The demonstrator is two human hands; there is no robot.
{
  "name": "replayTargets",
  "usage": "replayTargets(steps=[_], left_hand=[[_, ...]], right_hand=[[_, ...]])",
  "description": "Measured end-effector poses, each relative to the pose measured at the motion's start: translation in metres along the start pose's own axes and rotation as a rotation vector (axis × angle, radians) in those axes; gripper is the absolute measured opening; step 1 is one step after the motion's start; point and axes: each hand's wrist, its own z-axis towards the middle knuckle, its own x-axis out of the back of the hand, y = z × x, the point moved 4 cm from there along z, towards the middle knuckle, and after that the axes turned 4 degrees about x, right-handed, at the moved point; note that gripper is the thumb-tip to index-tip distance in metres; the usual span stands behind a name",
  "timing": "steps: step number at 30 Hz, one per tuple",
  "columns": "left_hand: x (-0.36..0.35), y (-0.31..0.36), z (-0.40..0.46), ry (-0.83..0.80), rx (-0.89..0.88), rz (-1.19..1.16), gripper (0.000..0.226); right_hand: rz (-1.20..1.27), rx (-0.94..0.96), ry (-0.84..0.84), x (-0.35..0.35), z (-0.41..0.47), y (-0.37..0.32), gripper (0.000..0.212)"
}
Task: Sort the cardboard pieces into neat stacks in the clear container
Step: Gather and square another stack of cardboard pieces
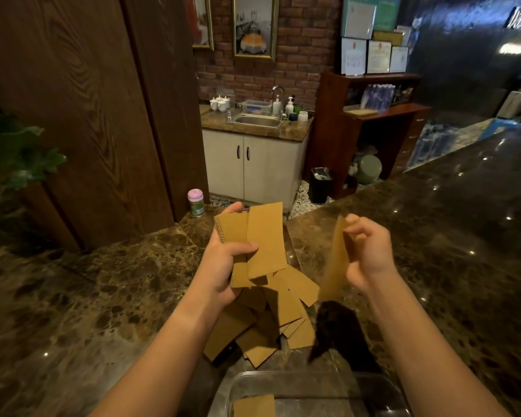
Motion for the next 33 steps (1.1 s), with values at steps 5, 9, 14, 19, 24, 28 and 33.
replayTargets(steps=[5, 9, 14, 19, 24, 28, 33], left_hand=[[-0.01, -0.003, 0.001, -0.087, 0.187, 0.043, 0.067], [-0.016, -0.003, 0.002, -0.092, 0.229, 0.033, 0.047], [-0.011, 0.001, 0.001, 0.069, -0.03, 0.181, 0.023], [-0.019, 0.0, -0.003, 0.0, -0.185, 0.243, 0.024], [-0.018, -0.005, 0.0, -0.019, -0.062, 0.003, 0.024], [-0.011, -0.012, 0.006, -0.033, 0.029, -0.127, 0.038], [-0.009, -0.014, 0.006, -0.212, 0.351, -0.088, 0.054]], right_hand=[[-1.137, 0.752, -0.496, -0.024, -0.014, -0.003, 0.045], [-1.251, 0.838, -0.426, -0.033, -0.016, -0.002, 0.026], [-0.672, 0.161, -0.35, -0.034, -0.011, 0.005, 0.042], [-0.522, -0.039, -0.382, -0.047, -0.02, 0.012, 0.047], [-0.438, -0.084, -0.336, -0.045, -0.016, 0.013, 0.052], [-0.445, -0.026, -0.371, -0.041, -0.013, 0.006, 0.035], [-0.832, -0.09, -0.871, -0.047, -0.015, -0.01, 0.021]])
